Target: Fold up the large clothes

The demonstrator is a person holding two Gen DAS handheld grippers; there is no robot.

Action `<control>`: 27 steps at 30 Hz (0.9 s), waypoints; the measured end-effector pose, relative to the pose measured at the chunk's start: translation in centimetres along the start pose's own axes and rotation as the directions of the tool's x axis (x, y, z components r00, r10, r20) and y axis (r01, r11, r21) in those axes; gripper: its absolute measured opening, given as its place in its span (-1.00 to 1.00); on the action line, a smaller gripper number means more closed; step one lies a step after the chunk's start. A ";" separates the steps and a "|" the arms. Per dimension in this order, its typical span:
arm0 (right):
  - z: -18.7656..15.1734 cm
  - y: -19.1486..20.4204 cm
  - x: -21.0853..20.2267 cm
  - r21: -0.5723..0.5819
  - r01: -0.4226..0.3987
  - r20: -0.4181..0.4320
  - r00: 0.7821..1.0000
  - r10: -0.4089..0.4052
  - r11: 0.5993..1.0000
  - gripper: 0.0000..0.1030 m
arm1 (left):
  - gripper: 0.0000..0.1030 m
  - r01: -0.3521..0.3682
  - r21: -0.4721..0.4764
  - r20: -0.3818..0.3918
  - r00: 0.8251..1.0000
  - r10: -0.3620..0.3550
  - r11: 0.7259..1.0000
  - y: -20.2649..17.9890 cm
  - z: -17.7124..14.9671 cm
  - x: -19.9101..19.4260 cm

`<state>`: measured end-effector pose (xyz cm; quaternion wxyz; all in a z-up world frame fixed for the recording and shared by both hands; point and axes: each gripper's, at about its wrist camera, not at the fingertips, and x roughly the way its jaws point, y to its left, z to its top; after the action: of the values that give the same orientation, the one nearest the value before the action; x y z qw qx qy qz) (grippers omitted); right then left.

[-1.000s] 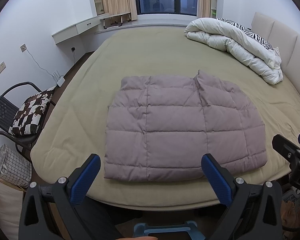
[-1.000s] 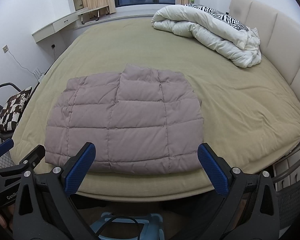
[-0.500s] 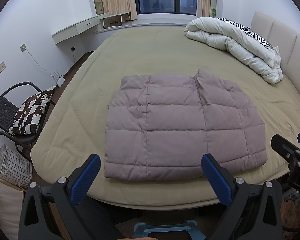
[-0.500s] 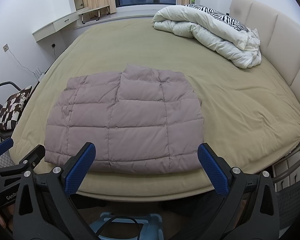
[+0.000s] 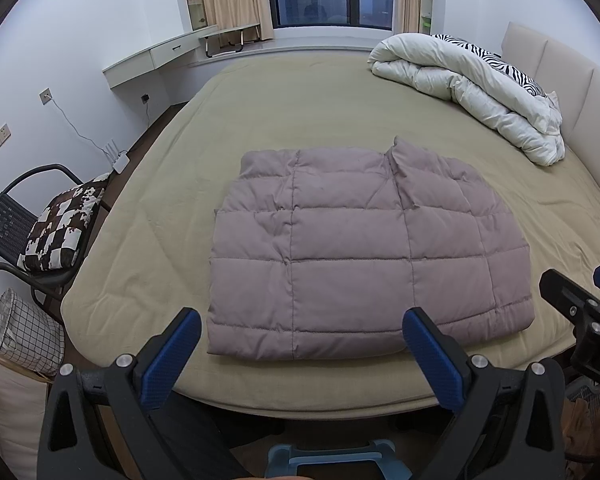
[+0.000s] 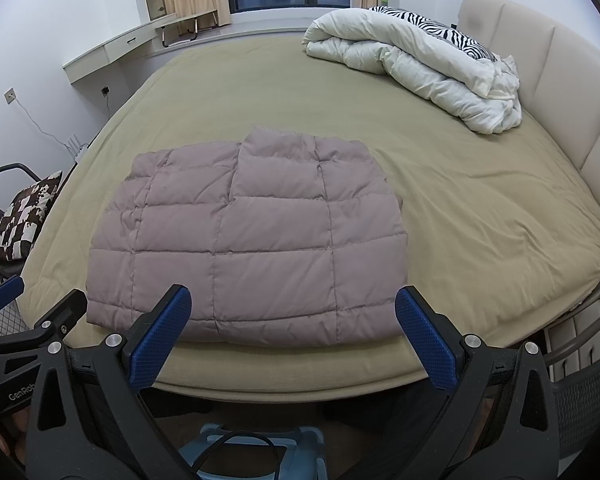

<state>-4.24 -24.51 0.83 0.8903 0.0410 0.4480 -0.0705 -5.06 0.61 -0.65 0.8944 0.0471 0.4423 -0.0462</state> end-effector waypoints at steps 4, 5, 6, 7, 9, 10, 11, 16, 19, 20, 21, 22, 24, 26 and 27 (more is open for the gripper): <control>0.0 0.0 0.0 0.001 0.001 0.000 1.000 -0.001 1.000 1.00 | 1.00 0.001 0.000 0.000 1.000 -0.001 1.000 0.0 0.0 0.0; 0.0 0.0 0.0 0.002 0.001 0.000 1.000 -0.001 1.000 1.00 | 1.00 0.000 0.000 0.000 1.000 0.000 1.000 0.0 0.0 0.0; 0.0 0.1 0.0 0.001 0.001 0.000 1.000 -0.001 1.000 1.00 | 1.00 0.001 0.001 0.000 1.000 -0.001 1.000 0.0 0.0 0.0; 0.0 0.1 0.0 0.001 0.001 0.000 1.000 -0.001 1.000 1.00 | 1.00 0.001 0.001 0.000 1.000 -0.001 1.000 0.0 0.0 0.0; 0.0 0.0 0.0 0.000 0.002 0.000 1.000 -0.002 1.000 1.00 | 1.00 0.001 0.000 0.000 1.000 -0.001 1.000 0.0 0.0 0.0; 0.0 0.1 0.0 0.001 0.002 0.000 1.000 -0.002 1.000 1.00 | 1.00 0.001 0.000 -0.001 1.000 -0.001 1.000 0.0 0.0 0.0; 0.0 0.1 0.0 0.001 0.002 0.000 1.000 -0.002 1.000 1.00 | 1.00 0.001 0.000 -0.001 1.000 -0.001 1.000 0.0 0.0 0.0; -0.1 0.1 0.1 0.001 0.003 -0.001 1.000 -0.003 1.000 1.00 | 1.00 0.001 0.001 -0.001 1.000 -0.001 1.000 0.0 -0.1 0.0; -0.1 0.1 0.1 0.001 0.004 -0.001 1.000 -0.004 1.000 1.00 | 1.00 0.001 0.001 -0.002 1.000 -0.001 1.000 0.0 -0.1 0.0; -0.1 0.1 0.1 0.001 0.003 -0.001 1.000 -0.003 1.000 1.00 | 1.00 0.002 0.000 -0.002 1.000 -0.002 1.000 0.0 -0.1 0.0; -0.1 0.1 0.1 0.001 0.003 0.000 1.000 -0.003 1.000 1.00 | 1.00 0.001 0.000 -0.002 1.000 -0.001 1.000 0.0 0.0 0.0; -0.1 0.2 0.1 0.002 0.004 -0.001 1.000 -0.004 1.000 1.00 | 1.00 0.001 0.000 -0.003 1.000 -0.001 1.000 0.0 -0.1 0.0; -0.1 0.1 0.1 0.002 0.003 -0.003 1.000 -0.003 1.000 1.00 | 1.00 0.002 0.001 -0.003 1.000 -0.002 1.000 -0.1 -0.3 0.0; -0.1 0.2 0.1 0.002 0.005 -0.002 1.000 -0.005 1.000 1.00 | 1.00 0.002 0.001 -0.004 1.000 -0.002 1.000 -0.2 -0.3 0.0; -0.1 0.2 0.1 0.003 0.005 -0.002 1.000 -0.005 1.000 1.00 | 1.00 0.002 0.001 -0.003 1.000 -0.002 1.000 -0.2 -0.3 0.0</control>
<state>-4.26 -24.35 0.67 0.8896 0.0412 0.4488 -0.0734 -5.29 0.50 -0.85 0.8936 0.0471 0.4438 -0.0472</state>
